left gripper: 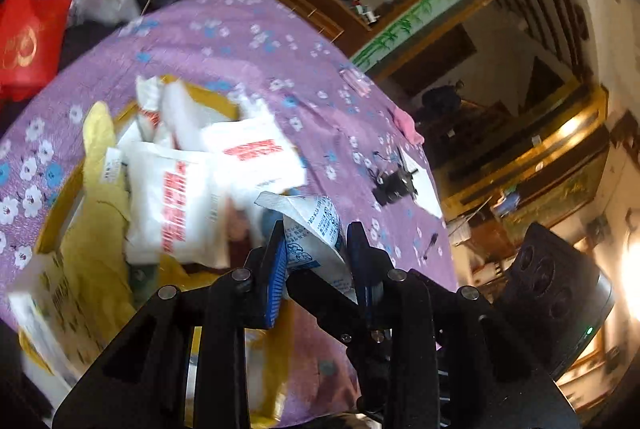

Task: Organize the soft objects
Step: 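Carry the wet-wipe packet into the box and open the right tool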

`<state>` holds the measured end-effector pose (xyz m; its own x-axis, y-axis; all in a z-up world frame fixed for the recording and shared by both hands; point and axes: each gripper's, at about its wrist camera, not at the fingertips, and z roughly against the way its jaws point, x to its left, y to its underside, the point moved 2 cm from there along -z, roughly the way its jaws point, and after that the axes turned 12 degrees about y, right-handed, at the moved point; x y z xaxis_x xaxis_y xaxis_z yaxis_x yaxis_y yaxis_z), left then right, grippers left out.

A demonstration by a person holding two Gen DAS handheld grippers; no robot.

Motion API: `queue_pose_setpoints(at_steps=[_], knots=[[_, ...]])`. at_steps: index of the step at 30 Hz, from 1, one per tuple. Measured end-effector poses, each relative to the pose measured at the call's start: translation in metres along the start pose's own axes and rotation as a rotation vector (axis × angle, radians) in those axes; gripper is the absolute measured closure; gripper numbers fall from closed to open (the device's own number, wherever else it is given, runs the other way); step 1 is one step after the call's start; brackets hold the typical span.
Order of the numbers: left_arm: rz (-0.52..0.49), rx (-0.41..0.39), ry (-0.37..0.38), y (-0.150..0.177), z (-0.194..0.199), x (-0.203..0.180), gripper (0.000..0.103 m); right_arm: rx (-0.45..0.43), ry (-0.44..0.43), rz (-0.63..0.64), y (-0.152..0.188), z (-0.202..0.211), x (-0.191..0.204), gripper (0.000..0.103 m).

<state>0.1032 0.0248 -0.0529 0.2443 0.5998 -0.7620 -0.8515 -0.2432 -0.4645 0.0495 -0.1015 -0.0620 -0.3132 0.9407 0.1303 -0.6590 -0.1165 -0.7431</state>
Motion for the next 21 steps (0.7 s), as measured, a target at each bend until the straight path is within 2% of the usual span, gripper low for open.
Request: queue_pose_setpoints(at_steps=[3,5,6,8,12,17,19,21], knots=[[0.047,0.019,0.026,-0.006,-0.004,0.023,0.074,0.044,0.014,-0.033,-0.002,-0.019,0.003,0.067],[0.033,0.026,0.011,-0.007,-0.006,0.028,0.072,0.061,0.011,-0.054,0.001,-0.026,0.004,0.066],[0.026,0.023,-0.003,-0.008,-0.004,0.029,0.069,0.067,0.007,-0.064,0.002,-0.027,0.005,0.066],[0.015,0.001,-0.025,-0.01,0.002,0.029,0.048,0.065,0.003,-0.08,0.001,-0.029,0.005,0.058],[0.001,-0.051,0.002,-0.014,0.024,0.027,0.042,0.032,0.0,-0.085,-0.003,-0.017,0.007,0.049],[-0.075,-0.109,-0.073,0.0,0.042,0.006,0.042,-0.006,-0.003,-0.11,0.008,0.012,0.009,0.047],[-0.151,-0.152,-0.153,0.016,0.052,-0.011,0.042,-0.017,-0.007,-0.147,0.022,0.026,0.009,0.047],[-0.222,-0.193,-0.25,0.033,0.058,-0.024,0.037,0.001,-0.029,-0.163,0.038,0.035,0.012,0.047]])
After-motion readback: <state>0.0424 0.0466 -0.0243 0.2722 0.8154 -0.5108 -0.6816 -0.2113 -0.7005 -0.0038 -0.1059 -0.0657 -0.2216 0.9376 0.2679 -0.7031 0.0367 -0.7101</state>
